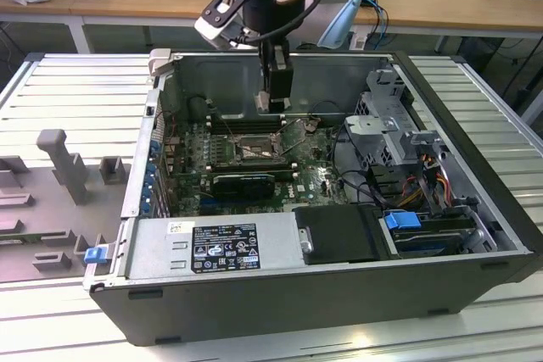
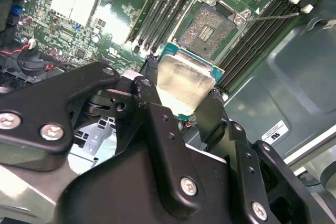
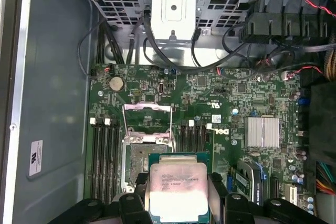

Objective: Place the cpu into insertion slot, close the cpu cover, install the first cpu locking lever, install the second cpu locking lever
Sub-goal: 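Place the cpu into insertion slot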

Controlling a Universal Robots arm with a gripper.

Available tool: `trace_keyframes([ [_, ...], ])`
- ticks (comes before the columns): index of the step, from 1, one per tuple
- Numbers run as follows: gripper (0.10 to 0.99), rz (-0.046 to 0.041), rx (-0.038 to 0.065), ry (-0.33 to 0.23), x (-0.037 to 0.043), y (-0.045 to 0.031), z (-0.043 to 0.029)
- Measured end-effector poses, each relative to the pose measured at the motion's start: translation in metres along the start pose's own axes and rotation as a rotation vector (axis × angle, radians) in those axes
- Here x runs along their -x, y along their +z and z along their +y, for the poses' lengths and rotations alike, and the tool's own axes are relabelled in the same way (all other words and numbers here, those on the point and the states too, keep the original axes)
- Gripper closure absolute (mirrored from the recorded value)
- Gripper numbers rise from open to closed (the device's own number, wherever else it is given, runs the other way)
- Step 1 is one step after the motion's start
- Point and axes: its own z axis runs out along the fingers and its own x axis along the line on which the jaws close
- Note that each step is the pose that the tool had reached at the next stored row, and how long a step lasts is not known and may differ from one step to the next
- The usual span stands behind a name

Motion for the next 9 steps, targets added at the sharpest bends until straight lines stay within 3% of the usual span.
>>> trace_keyframes([
  [9, 0.557, -0.0017, 0.000, 0.015, -0.0034, 0.0091, -0.0011],
])
